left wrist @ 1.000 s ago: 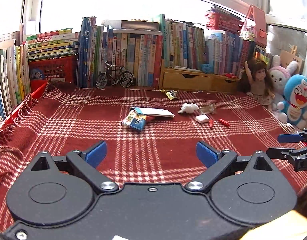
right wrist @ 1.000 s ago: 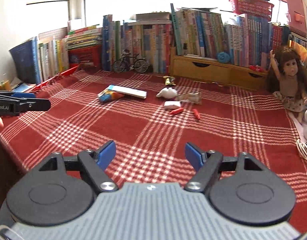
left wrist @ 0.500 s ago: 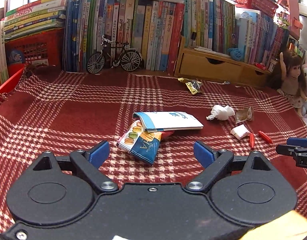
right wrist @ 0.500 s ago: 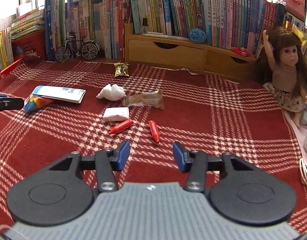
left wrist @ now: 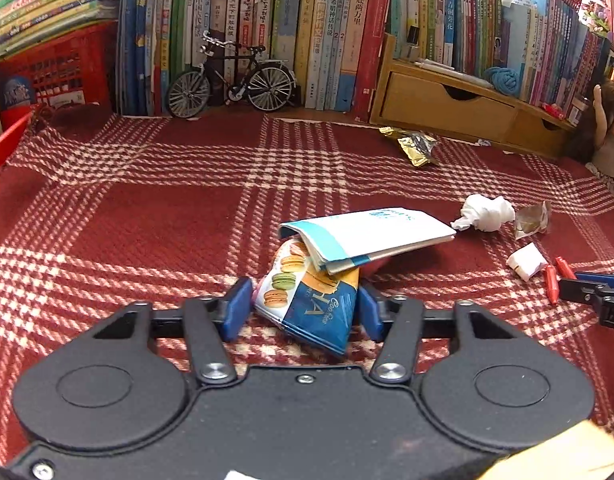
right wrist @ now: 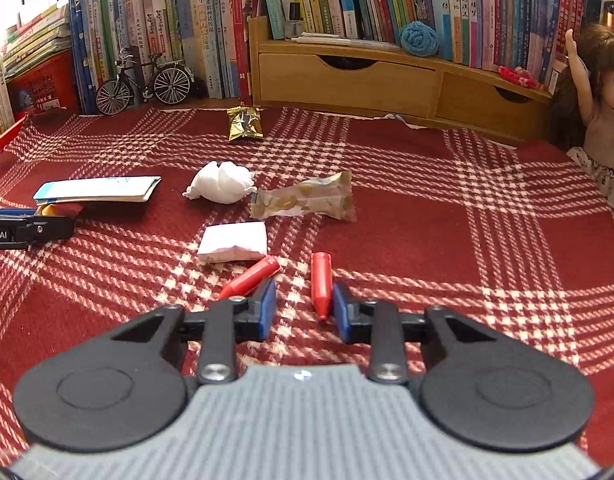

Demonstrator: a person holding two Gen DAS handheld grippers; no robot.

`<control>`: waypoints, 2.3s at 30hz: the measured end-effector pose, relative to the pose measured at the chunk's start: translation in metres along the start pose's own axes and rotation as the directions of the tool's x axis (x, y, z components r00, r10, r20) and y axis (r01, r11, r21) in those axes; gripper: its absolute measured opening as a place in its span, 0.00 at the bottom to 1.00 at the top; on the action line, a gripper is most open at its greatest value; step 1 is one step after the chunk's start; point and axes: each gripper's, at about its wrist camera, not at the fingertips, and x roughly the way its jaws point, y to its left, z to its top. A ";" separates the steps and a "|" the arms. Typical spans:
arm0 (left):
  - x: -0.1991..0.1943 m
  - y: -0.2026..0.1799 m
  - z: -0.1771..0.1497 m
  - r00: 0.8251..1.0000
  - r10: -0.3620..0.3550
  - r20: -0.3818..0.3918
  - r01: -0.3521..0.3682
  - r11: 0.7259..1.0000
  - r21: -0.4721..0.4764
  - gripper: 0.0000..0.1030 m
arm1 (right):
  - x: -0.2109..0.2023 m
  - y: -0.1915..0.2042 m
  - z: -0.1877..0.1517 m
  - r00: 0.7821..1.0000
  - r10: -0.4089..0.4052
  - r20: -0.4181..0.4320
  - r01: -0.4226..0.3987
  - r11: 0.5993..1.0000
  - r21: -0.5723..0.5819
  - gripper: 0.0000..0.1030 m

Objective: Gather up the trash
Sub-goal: 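Grasp the blue-white macaron snack bag with the left tool, then grasp a red crayon with the right tool while the left tool holds the bag, then carry the snack bag and red crayon down toward the black bin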

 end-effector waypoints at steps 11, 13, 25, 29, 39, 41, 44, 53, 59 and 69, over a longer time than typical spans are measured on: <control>-0.052 0.005 -0.026 0.999 -0.053 0.011 0.054 0.998 -0.024 0.37 | -0.040 0.001 -0.020 0.998 0.050 0.043 -0.050 0.999 0.001 0.15; -0.067 0.002 -0.034 0.998 -0.067 0.018 0.068 0.997 -0.024 0.37 | -0.050 0.003 -0.024 0.997 0.059 0.051 -0.058 0.998 -0.010 0.15; -0.125 -0.005 -0.047 0.989 -0.127 0.082 0.127 0.992 0.006 0.37 | -0.037 -0.007 -0.004 0.998 -0.044 0.042 0.041 0.996 0.078 0.52; -0.127 -0.007 -0.047 0.986 -0.144 0.085 0.143 0.990 0.017 0.37 | -0.011 -0.008 0.008 0.998 -0.066 0.003 0.065 0.993 0.095 0.50; -0.130 -0.006 -0.053 0.982 -0.171 0.084 0.172 0.985 -0.010 0.37 | -0.011 -0.002 0.004 0.999 -0.032 -0.007 0.033 0.996 0.085 0.14; -0.135 -0.007 -0.057 0.981 -0.175 0.086 0.176 0.984 -0.008 0.37 | -0.027 -0.001 0.000 1.000 -0.005 0.011 0.004 0.997 0.078 0.14; -0.147 -0.011 -0.064 0.978 -0.189 0.083 0.191 0.982 -0.010 0.37 | -0.054 0.003 -0.009 0.998 0.047 0.036 -0.049 0.997 0.060 0.14; -0.212 -0.021 -0.108 0.966 -0.242 0.086 0.242 0.970 0.009 0.37 | -0.151 0.024 -0.071 0.977 0.198 0.078 -0.197 0.980 -0.022 0.14; -0.262 -0.028 -0.160 0.959 -0.273 0.080 0.272 0.962 0.022 0.37 | -0.200 0.037 -0.121 0.964 0.259 0.057 -0.257 0.965 -0.052 0.14; -0.306 -0.034 -0.250 0.952 -0.301 -0.054 0.303 0.953 0.026 0.37 | -0.237 0.064 -0.198 0.950 0.308 -0.053 -0.312 0.945 -0.098 0.15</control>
